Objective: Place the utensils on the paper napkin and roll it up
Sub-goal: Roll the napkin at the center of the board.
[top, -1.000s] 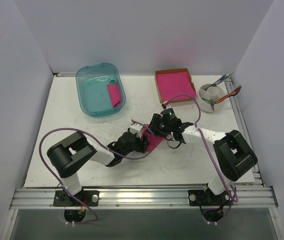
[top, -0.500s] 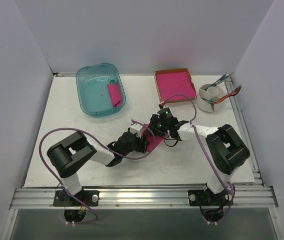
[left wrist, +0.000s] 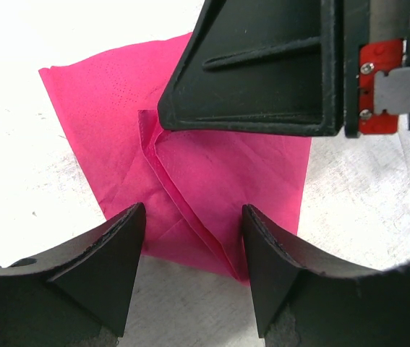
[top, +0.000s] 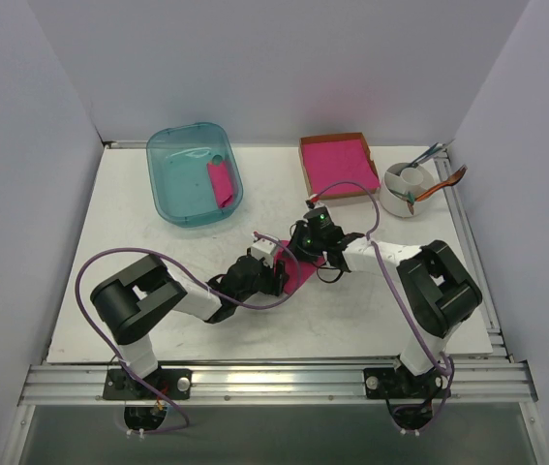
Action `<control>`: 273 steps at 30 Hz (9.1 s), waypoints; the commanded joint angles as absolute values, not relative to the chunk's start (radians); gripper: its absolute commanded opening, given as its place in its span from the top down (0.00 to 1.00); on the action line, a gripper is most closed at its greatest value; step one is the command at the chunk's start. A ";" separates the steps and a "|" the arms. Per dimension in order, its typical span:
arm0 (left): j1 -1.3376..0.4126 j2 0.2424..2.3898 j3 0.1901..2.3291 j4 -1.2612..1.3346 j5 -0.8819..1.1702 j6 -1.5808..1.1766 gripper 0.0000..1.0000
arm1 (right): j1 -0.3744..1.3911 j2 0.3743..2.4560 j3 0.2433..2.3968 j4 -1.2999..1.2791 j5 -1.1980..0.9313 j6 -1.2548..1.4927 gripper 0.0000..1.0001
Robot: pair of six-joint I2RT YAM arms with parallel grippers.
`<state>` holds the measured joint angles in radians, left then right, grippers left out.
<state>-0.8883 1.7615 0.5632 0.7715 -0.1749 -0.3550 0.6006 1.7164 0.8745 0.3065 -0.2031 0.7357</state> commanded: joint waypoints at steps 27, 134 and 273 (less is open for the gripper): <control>-0.885 1.755 0.538 0.696 -0.155 -0.348 0.35 | 0.634 1.715 0.916 0.291 -0.169 0.851 0.61; -0.888 1.772 0.558 0.687 -0.144 -0.353 0.28 | 0.641 1.802 1.022 0.313 -0.092 0.801 1.00; -0.762 1.750 0.842 0.298 -0.210 -0.302 0.20 | 0.600 1.793 0.719 0.664 -0.218 0.753 0.99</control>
<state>-0.7692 1.7809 0.8291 0.3088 -0.2127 -0.2863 0.5861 1.7790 0.7300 0.6270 -0.2218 0.7467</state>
